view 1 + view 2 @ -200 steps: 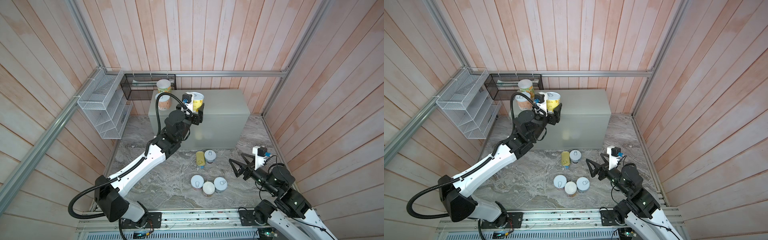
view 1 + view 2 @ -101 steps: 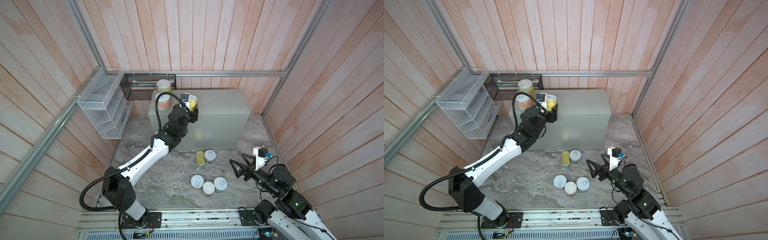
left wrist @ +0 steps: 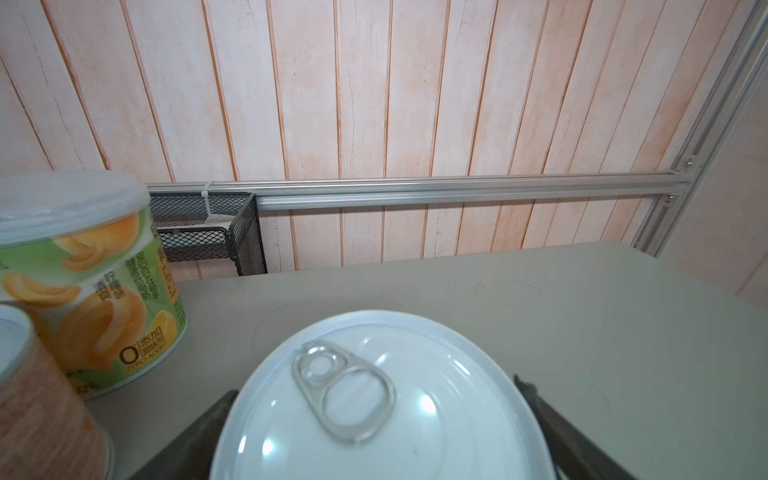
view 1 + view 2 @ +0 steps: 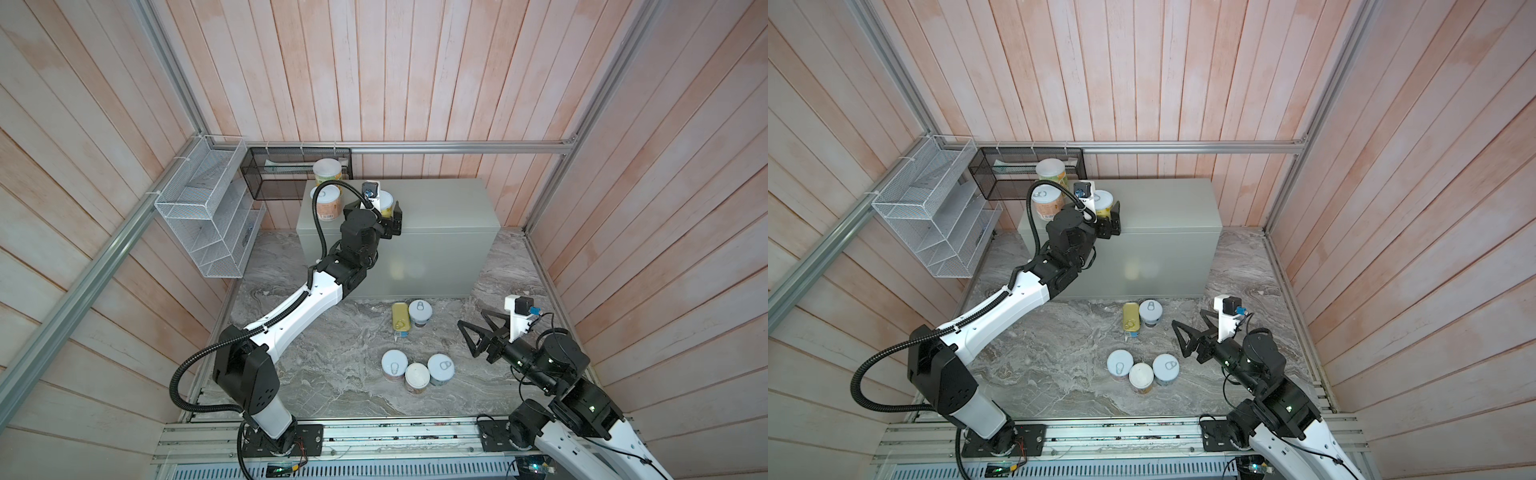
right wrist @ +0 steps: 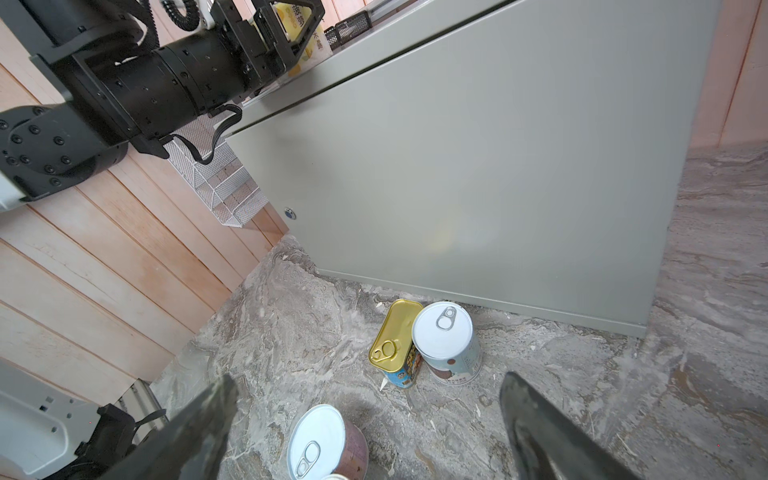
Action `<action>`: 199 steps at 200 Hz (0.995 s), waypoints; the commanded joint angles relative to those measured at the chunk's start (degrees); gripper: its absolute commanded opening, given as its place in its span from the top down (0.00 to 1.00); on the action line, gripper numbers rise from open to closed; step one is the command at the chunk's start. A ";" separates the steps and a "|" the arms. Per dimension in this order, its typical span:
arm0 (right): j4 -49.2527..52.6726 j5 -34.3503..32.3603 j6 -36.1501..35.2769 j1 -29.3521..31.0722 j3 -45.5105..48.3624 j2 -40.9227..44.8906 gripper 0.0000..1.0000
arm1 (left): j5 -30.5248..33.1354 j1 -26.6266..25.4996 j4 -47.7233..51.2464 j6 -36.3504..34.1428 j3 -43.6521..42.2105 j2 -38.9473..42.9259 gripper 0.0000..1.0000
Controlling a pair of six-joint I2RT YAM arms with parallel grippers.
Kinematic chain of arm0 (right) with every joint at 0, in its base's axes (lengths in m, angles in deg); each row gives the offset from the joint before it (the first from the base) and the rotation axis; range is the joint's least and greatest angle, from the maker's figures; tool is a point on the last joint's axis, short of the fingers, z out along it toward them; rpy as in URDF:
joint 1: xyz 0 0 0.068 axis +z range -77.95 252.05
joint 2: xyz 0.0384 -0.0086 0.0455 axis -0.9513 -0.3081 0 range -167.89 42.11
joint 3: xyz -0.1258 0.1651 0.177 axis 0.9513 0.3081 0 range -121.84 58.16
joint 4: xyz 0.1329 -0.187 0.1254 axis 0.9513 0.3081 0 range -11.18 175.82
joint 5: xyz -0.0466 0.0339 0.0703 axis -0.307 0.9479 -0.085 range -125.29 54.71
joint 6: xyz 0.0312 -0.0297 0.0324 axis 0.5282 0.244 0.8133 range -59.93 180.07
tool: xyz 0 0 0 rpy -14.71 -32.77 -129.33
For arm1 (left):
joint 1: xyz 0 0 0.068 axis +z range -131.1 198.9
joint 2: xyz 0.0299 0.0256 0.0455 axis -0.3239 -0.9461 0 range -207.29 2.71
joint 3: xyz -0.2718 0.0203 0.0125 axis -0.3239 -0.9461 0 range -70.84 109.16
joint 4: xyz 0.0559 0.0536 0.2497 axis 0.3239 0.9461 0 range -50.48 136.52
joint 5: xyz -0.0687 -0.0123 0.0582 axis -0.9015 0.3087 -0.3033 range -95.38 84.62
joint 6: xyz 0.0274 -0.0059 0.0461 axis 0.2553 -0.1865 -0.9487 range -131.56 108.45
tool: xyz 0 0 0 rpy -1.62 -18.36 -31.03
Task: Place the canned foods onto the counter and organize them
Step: 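Carry the yellow can up onto the gray cabinet top with the left gripper, then open and withdraw the left gripper while the right gripper rises toward the cabinet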
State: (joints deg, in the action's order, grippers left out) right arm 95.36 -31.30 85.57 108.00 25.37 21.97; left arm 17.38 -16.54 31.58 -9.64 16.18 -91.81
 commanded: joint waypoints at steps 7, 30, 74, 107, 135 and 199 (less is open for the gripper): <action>-0.07 0.40 0.48 -0.22 0.14 0.37 0.02 | 0.11 0.28 -2.90 1.41 -0.28 1.02 0.00; -0.58 0.41 0.52 -0.18 0.26 -0.41 0.02 | -0.26 0.28 -2.55 2.12 -0.91 1.87 0.00; -1.84 1.01 0.62 -0.23 0.06 -1.95 0.02 | 1.11 0.26 -2.52 4.85 -4.24 4.37 0.00; -2.28 1.58 0.54 -0.23 -0.13 -2.84 0.02 | 1.99 0.20 -1.72 4.64 -4.93 4.89 0.00; -2.63 1.63 0.61 -0.25 -0.09 -3.49 0.02 | 1.59 -0.54 -1.81 4.74 -6.01 5.90 0.00; -8.39 3.72 0.02 -0.18 -0.69 -6.51 0.02 | 4.16 -3.49 -4.67 0.96 -10.93 11.46 0.00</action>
State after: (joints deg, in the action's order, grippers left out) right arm 91.55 -29.37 85.59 108.00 25.50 17.49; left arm 19.13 -19.49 29.13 -6.98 7.18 -83.64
